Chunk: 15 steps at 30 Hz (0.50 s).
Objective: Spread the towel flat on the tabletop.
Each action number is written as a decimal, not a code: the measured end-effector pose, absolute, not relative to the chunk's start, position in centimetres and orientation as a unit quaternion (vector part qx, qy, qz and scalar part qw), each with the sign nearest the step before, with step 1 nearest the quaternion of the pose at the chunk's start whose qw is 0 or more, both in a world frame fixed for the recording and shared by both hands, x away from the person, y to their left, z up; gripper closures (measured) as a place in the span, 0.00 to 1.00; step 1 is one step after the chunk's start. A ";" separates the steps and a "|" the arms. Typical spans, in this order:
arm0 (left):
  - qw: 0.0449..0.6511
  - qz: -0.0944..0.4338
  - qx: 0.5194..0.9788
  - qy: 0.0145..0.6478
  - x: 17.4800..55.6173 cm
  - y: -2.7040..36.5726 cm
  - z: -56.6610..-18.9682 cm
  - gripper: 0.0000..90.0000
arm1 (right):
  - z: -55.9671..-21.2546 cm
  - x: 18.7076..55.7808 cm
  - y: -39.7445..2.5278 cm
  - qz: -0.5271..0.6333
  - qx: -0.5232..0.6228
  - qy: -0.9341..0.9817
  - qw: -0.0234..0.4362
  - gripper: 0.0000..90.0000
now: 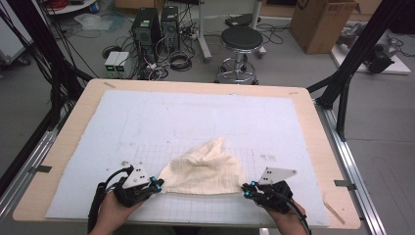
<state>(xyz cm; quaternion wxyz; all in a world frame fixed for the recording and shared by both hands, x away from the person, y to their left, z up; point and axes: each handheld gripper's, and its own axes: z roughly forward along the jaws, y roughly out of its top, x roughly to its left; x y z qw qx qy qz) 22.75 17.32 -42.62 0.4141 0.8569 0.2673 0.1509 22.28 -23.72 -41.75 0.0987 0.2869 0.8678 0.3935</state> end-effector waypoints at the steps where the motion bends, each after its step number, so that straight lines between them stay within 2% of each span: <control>1: 0.412 0.151 0.859 0.265 22.5 17.3 -42.6 0.98 | -41.7 22.0 -23.8 0.393 0.283 0.870 0.096 0.93; 7: 0.405 0.143 0.867 0.254 21.2 17.2 -42.7 0.98 | -41.8 20.5 -23.6 0.388 0.270 0.877 0.087 0.91; 9: 0.408 0.138 0.866 0.253 21.0 17.4 -42.6 0.98 | -41.8 20.4 -23.5 0.393 0.268 0.875 0.090 0.81; 10: 0.418 0.133 0.862 0.253 21.0 17.6 -42.4 0.95 | -41.8 20.4 -23.5 0.395 0.269 0.874 0.089 0.79; 12: 0.434 0.130 0.853 0.258 21.0 17.8 -41.9 0.81 | -41.3 20.6 -23.6 0.411 0.267 0.867 0.091 0.73; 15: 0.445 0.134 0.846 0.262 21.6 17.9 -41.0 0.71 | -40.3 21.1 -23.8 0.428 0.272 0.856 0.098 0.69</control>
